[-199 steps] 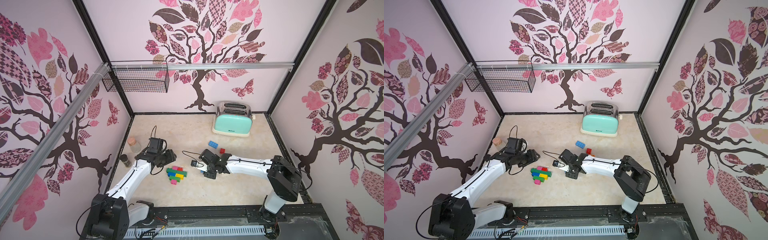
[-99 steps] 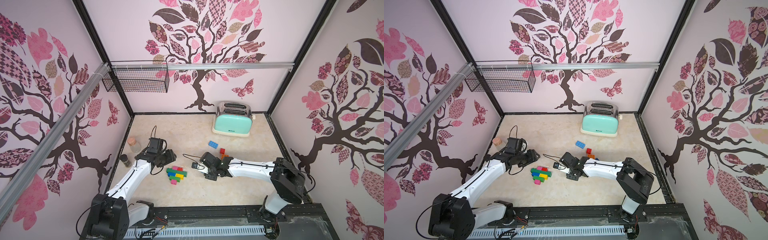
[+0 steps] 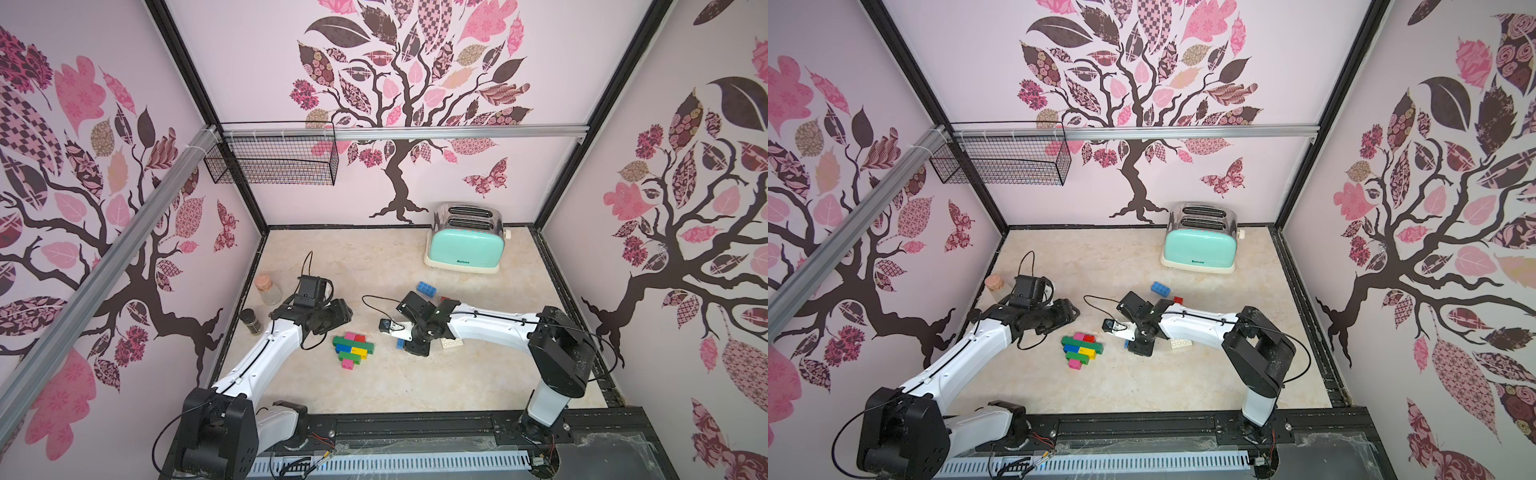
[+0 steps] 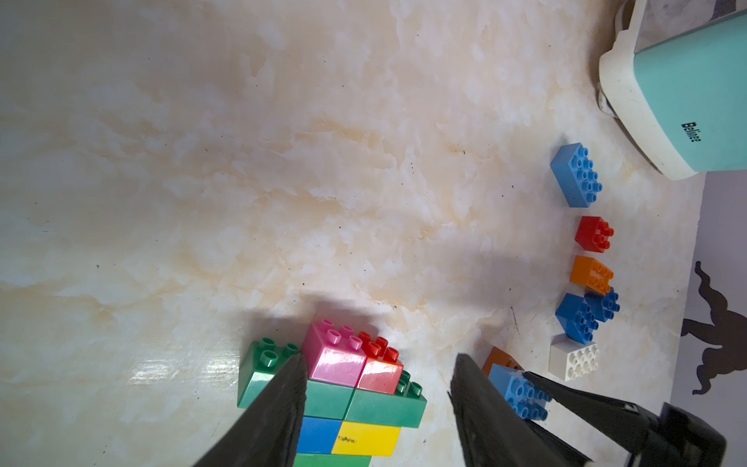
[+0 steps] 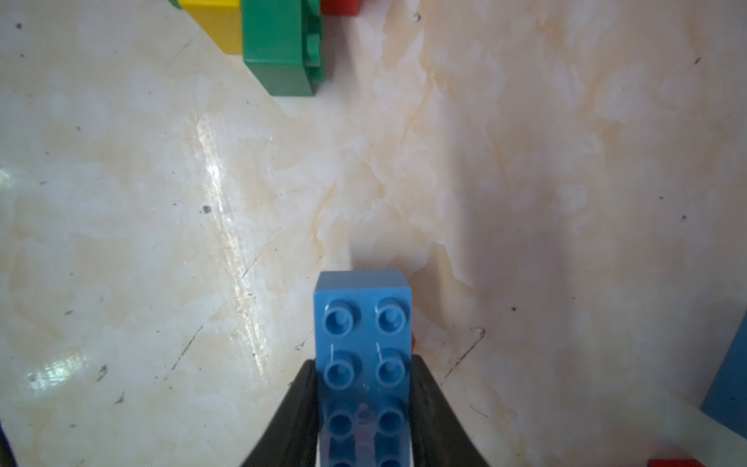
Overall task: Assemble a heart with lego
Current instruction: Assemble the lego brick with the lego brick.
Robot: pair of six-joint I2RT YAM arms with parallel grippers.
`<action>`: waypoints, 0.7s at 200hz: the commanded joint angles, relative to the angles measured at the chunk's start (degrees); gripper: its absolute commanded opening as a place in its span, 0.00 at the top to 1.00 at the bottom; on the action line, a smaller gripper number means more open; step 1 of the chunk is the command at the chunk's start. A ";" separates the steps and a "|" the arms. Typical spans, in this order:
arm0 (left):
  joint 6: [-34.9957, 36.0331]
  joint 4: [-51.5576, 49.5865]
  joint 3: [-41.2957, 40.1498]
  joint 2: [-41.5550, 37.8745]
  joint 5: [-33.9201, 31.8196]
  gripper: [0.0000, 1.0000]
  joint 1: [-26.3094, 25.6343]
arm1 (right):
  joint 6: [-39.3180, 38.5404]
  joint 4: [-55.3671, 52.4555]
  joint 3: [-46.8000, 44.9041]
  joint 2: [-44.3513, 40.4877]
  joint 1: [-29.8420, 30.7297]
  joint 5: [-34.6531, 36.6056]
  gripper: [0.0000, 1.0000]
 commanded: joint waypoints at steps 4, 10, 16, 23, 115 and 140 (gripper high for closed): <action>0.99 -0.83 0.40 -0.68 -0.66 0.39 0.32 | 1.00 -7.48 -1.62 3.70 0.05 -3.41 0.74; 1.02 -0.80 0.31 -0.76 -0.67 0.39 0.26 | 1.71 -6.93 -1.86 3.69 0.05 -2.08 0.74; 0.95 -0.68 0.21 -0.72 -0.67 0.39 0.27 | 2.03 -6.55 -1.93 3.37 0.05 -1.23 0.75; 0.94 -0.66 0.07 -0.78 -0.62 0.39 0.33 | 2.39 -5.67 -2.31 2.36 0.05 -0.56 0.75; 0.14 0.60 -0.97 -1.28 -0.05 0.39 0.28 | 11.54 -5.07 0.21 -5.26 0.13 5.14 0.72; 0.19 0.73 -1.36 -1.52 -0.05 0.39 0.29 | 16.46 -5.86 1.14 -4.05 0.31 6.86 0.72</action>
